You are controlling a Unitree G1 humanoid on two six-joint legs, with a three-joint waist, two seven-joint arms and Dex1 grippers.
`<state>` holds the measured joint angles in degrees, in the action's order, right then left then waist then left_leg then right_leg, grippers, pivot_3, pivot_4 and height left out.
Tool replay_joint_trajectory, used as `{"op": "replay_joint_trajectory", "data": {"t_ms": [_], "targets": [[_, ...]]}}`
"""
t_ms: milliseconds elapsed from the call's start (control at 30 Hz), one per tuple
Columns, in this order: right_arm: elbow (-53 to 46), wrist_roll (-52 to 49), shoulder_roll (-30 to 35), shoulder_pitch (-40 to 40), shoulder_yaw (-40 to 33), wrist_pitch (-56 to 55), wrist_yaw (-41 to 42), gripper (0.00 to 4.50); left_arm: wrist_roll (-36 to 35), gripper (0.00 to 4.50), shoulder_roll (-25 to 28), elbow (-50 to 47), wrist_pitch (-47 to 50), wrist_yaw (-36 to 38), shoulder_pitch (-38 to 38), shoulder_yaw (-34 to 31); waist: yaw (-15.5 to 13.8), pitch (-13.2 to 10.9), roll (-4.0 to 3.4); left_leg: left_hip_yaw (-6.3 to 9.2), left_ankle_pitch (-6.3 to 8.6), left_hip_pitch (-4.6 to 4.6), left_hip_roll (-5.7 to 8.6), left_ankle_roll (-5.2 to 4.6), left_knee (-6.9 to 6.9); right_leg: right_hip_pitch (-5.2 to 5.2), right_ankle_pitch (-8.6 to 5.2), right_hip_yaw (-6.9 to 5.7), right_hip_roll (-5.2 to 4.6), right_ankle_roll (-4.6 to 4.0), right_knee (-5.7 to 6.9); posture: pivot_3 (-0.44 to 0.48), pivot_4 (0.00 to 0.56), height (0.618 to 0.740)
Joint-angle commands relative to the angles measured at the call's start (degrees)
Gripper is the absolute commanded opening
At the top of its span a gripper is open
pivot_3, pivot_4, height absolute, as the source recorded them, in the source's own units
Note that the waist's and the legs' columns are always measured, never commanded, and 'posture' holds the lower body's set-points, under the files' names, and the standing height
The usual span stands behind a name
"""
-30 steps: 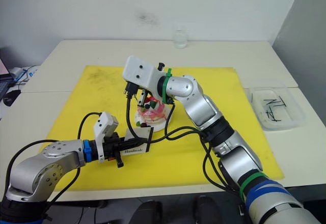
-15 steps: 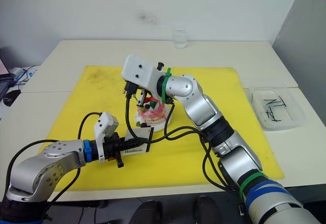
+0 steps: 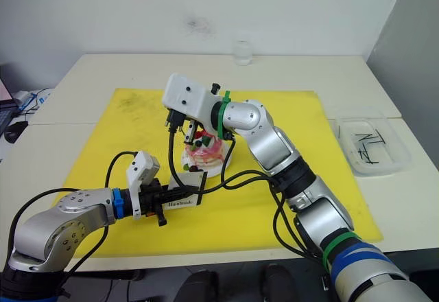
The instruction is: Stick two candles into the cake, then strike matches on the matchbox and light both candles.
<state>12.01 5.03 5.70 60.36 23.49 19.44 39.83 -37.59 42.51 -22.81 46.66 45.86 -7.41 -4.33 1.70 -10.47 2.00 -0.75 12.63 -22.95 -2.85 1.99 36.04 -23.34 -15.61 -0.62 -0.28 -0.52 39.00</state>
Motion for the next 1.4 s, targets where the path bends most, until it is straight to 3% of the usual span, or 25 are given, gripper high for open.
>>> {"op": "replay_joint_trajectory", "data": {"t_ms": [33, 267, 433, 600, 733, 967, 1200, 1400], "targets": [[-3.8, -0.6, 0.1, 0.8, -1.9, 0.2, 0.1, 0.02, 0.4, 0.00, 0.4, -0.5, -0.6, 0.6, -0.2, 0.3, 0.0, 0.0, 0.00, 0.00, 0.00, 0.00, 0.00, 0.00, 0.00, 0.00, 0.00, 0.00, 0.00, 0.00, 0.00, 0.000, 0.150, 0.740], [-9.2, -2.1, 1.2, -0.6, -2.6, 3.0, 1.1, 0.02, 0.4, 0.00, 0.3, -0.1, -0.6, 0.9, -0.6, 0.4, 0.0, 0.0, 0.00, 0.00, 0.00, 0.00, -0.01, 0.00, 0.00, 0.00, 0.00, 0.00, -0.01, 0.00, -0.01, 0.000, 0.150, 0.740], [-15.7, -4.0, 4.6, -0.6, -7.3, 6.0, 0.9, 0.02, -0.4, 0.00, 0.0, -0.4, 0.2, 1.1, -0.9, 0.3, -0.1, 0.0, -0.01, 0.02, 0.00, -0.02, -0.03, 0.00, -0.01, 0.00, 0.00, -0.02, -0.01, 0.01, -0.01, 0.000, 0.150, 0.740], [-21.2, -5.5, 11.6, -1.8, -13.9, 10.3, 0.4, 0.02, -0.9, 0.00, -0.4, -0.6, 0.6, 1.2, -1.0, 0.7, -0.1, 0.0, -0.01, -0.01, 0.00, -0.02, 0.02, 0.00, 0.00, 0.00, -0.01, -0.01, -0.11, 0.01, -0.02, 0.000, 0.150, 0.740], [-24.8, -4.9, 22.3, -6.5, -22.2, 14.0, 0.2, 0.02, -0.9, 0.00, -1.0, -0.5, 0.5, 0.9, -1.4, 1.1, -0.4, 0.0, 0.00, -0.01, 0.00, -0.05, 0.06, 0.00, -0.03, 0.00, -0.01, -0.02, -0.12, 0.02, -0.05, 0.000, 0.150, 0.740], [-22.5, -2.4, 37.3, -21.3, -32.8, 14.5, -2.9, 0.02, -1.6, 0.00, -2.4, -2.6, 0.9, -0.7, -0.2, 0.9, -1.0, 0.0, -0.02, -0.23, 0.02, -0.06, 0.17, -0.02, -0.04, -0.02, -0.03, 0.14, -0.25, 0.04, -0.15, 0.000, 0.150, 0.740], [-17.6, -2.0, 39.2, -34.2, -36.8, 13.5, -7.5, 0.02, -2.0, 0.00, -4.0, -4.6, 1.7, -2.3, 0.7, 1.1, -0.9, 0.0, -0.09, -0.45, 0.01, 0.02, 0.17, -0.03, -0.02, -0.01, -0.03, 0.13, -0.14, 0.05, -0.04, 0.000, 0.150, 0.740], [-11.1, -0.6, 40.8, -37.5, -37.7, 9.9, -11.6, 0.02, -2.3, 0.00, -4.9, -5.9, 1.9, -3.5, 1.9, 0.5, -1.0, 0.0, -0.09, -0.62, 0.01, 0.01, 0.18, -0.02, 0.02, 0.02, -0.01, 0.21, -0.12, 0.09, -0.06, 0.000, 0.150, 0.740]]}}
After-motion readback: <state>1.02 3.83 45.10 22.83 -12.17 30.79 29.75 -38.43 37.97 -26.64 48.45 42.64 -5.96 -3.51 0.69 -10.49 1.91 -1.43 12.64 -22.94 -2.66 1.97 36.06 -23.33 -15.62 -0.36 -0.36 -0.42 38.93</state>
